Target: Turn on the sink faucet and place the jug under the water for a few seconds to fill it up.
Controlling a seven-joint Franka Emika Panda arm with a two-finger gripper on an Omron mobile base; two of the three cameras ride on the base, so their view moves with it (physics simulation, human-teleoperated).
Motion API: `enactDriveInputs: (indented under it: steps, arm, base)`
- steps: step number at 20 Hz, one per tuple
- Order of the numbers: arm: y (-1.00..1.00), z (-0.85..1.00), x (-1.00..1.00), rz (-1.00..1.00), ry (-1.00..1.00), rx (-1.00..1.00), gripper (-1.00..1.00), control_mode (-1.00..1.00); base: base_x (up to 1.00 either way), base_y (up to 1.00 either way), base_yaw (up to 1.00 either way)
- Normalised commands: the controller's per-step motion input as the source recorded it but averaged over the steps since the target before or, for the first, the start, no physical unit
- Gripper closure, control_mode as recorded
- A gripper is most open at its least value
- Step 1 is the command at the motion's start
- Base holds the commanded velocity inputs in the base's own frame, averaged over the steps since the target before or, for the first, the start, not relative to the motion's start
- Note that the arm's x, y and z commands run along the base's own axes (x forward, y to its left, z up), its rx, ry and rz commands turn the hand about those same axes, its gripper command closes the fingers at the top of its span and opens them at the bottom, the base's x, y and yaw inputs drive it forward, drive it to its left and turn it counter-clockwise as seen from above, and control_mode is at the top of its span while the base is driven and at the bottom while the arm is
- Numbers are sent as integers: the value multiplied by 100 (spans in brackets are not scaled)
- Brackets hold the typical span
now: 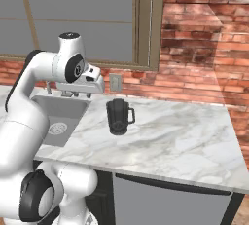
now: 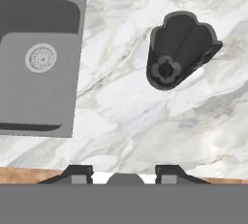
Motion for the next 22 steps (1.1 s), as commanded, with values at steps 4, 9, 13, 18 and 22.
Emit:
enactDriveInputs:
  steps: [4, 9, 13, 18, 22]
  arm:
    - [-3, 0, -15, 0, 0, 0, -100, -100]
    - [-21, 0, -46, 0, -1, 1, -100, -100]
    - [-24, -3, -54, 0, -2, 1, -100, -100]
    - [-16, -3, -55, 0, 0, 6, -100, -100]
    - [0, 0, -12, 0, 0, 1, -100, 100]
  base:
    - [0, 0, 0]
    - [0, 0, 0]
    - [0, 0, 0]
    - [0, 0, 0]
    - [-28, 5, 0]
